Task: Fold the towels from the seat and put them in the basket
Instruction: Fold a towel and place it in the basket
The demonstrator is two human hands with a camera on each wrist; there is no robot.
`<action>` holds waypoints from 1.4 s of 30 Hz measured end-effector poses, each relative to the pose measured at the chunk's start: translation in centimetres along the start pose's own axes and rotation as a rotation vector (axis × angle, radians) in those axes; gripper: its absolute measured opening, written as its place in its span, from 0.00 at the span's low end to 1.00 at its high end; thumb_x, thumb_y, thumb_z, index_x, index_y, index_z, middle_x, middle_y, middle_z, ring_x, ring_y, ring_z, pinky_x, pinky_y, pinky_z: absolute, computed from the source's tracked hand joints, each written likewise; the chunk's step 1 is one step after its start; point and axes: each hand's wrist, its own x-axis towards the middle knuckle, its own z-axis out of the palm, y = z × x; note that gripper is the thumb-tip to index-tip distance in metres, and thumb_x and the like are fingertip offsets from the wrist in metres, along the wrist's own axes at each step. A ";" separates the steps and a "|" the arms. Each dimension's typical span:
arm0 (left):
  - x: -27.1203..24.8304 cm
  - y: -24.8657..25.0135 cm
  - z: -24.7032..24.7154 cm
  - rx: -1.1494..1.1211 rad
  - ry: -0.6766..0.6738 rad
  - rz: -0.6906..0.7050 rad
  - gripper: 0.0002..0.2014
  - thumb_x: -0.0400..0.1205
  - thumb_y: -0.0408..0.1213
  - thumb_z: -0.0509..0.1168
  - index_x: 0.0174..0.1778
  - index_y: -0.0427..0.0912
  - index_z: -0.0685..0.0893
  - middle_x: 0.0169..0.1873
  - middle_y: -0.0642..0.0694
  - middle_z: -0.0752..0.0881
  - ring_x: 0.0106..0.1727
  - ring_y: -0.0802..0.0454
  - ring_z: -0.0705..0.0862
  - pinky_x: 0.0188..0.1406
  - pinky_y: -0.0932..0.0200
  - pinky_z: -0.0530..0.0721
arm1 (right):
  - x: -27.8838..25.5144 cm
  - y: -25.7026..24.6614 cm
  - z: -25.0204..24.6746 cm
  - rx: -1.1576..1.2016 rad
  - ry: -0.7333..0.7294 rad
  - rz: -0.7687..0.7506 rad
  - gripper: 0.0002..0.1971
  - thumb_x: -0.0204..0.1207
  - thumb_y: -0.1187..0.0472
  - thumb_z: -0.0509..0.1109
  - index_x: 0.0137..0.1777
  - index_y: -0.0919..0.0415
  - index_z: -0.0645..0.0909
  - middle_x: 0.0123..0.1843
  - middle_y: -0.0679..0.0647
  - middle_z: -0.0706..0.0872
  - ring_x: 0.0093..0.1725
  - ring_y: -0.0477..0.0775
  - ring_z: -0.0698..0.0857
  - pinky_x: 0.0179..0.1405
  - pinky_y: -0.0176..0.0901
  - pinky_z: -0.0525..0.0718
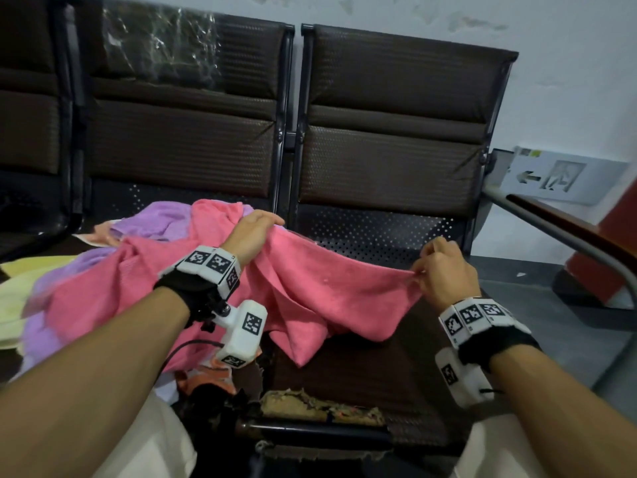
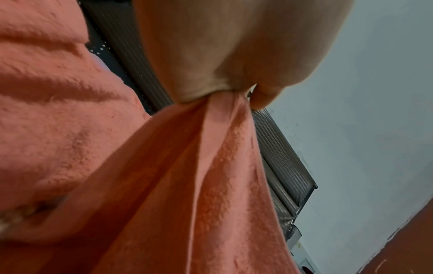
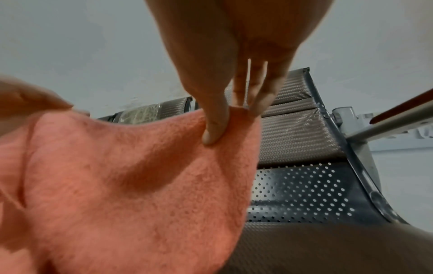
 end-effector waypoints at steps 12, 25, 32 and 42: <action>-0.3 -2.6 -1.4 0.701 -0.044 0.176 0.13 0.79 0.28 0.65 0.58 0.34 0.86 0.58 0.34 0.86 0.62 0.39 0.83 0.66 0.51 0.77 | 0.8 0.9 1.0 0.504 0.029 0.275 0.05 0.75 0.58 0.73 0.38 0.52 0.82 0.34 0.50 0.84 0.38 0.52 0.81 0.40 0.37 0.72; -4.6 5.6 -1.7 0.413 -0.034 0.237 0.06 0.82 0.30 0.63 0.48 0.35 0.85 0.41 0.43 0.85 0.46 0.49 0.81 0.44 0.61 0.74 | 0.3 0.4 -5.2 0.893 0.359 0.312 0.06 0.76 0.64 0.71 0.51 0.62 0.87 0.44 0.54 0.87 0.45 0.51 0.83 0.48 0.41 0.79; -7.4 13.9 -3.6 0.287 -0.104 0.308 0.08 0.83 0.27 0.60 0.51 0.32 0.85 0.30 0.47 0.82 0.26 0.60 0.78 0.33 0.61 0.79 | -0.5 -0.3 -13.5 0.972 0.502 0.285 0.10 0.71 0.55 0.77 0.49 0.59 0.89 0.41 0.53 0.89 0.43 0.50 0.85 0.48 0.41 0.81; -5.2 12.0 -4.4 0.489 0.191 0.321 0.08 0.71 0.31 0.75 0.46 0.40 0.91 0.38 0.44 0.90 0.40 0.56 0.82 0.42 0.71 0.71 | 0.2 1.8 -12.5 0.781 0.500 0.405 0.05 0.73 0.61 0.75 0.47 0.59 0.88 0.43 0.56 0.89 0.47 0.53 0.83 0.54 0.39 0.79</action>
